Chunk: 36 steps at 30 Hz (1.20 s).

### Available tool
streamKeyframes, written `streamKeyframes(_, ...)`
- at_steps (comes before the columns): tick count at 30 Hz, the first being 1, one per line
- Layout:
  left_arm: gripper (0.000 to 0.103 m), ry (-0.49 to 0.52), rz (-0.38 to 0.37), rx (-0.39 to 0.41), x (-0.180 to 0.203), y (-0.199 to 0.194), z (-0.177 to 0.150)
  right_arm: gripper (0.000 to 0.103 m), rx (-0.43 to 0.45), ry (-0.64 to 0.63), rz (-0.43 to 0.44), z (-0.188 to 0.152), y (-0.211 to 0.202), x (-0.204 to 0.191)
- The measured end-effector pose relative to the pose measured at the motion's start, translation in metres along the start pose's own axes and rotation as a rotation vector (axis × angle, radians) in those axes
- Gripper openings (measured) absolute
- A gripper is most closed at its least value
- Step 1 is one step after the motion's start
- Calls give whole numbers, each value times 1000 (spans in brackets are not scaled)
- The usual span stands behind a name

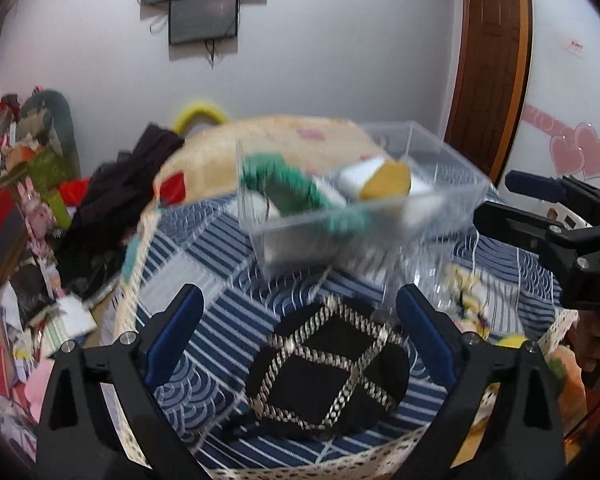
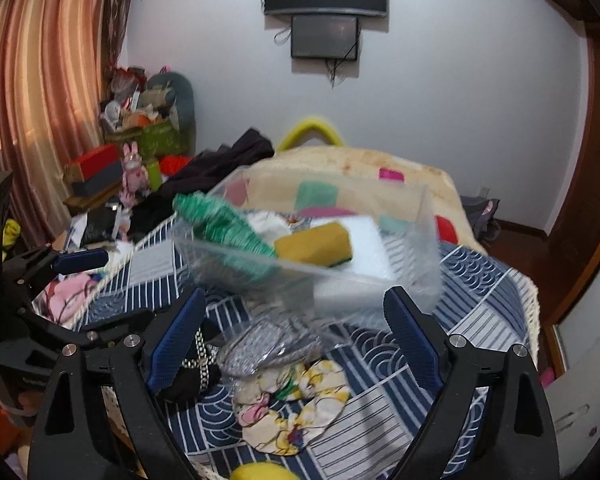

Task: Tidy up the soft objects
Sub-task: 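Grasp the black chain-trimmed cloth with the left gripper while the right gripper grasps the bagged silver scrubber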

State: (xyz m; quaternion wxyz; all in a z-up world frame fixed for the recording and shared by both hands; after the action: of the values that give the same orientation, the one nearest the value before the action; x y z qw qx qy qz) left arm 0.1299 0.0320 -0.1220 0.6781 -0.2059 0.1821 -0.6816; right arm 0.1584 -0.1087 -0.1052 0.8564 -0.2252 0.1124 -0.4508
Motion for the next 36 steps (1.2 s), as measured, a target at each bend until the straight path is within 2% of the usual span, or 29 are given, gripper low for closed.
streamKeyframes(7, 98, -30, -25, -84, -5, 14, -26, 89, -108, -29, 57, -23, 26, -11)
streamKeyframes(13, 98, -61, -50, -164, -9, 27, -47, 89, -196, 19, 94, -37, 44, 0)
streamKeyframes(16, 97, -69, -84, -185, -8, 32, -55, 88, -212, 40, 115, -42, 46, 2)
streamKeyframes(18, 81, -66, -108, -181, -5, 32, -57, 86, -221, 47, 125, -44, 48, 4)
streamKeyframes(20, 76, -65, -129, -183, -1, 33, -59, 81, -229, 54, 142, -45, 49, 5)
streamKeyframes(22, 67, -53, -115, -174, 2, 33, -60, 76, -234, 63, 156, -46, 49, 5)
streamKeyframes(24, 52, -54, -119, -172, 2, 34, -61, 66, -237, 63, 157, -47, 50, 4)
streamKeyframes(25, 47, -60, -123, -167, 3, 33, -61, 64, -240, 64, 163, -48, 51, 3)
streamKeyframes(27, 35, -70, -142, -164, 3, 34, -61, 52, -236, 55, 161, -48, 52, 2)
streamKeyframes(28, 32, -76, -146, -163, 3, 33, -62, 50, -233, 44, 159, -48, 51, 0)
streamKeyframes(32, 24, -57, -130, -141, 7, 27, -60, 27, -214, 20, 165, -44, 46, -4)
streamKeyframes(36, 22, -36, -103, -97, 9, 15, -53, 21, -198, -11, 149, -42, 42, -7)
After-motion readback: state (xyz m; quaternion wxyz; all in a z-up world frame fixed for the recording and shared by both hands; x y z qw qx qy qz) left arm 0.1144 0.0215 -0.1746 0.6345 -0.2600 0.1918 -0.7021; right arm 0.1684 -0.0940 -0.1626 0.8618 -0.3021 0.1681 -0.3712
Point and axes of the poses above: each gripper's, at about its wrist camera, not at the fingertips, and y roughly the way its jaws point, x to its right, z to its top, the point moved 5 cm from there along y, roughly the way its jaws point, and after that the axes turned 6 degrees about x, right-handed, at the moved point
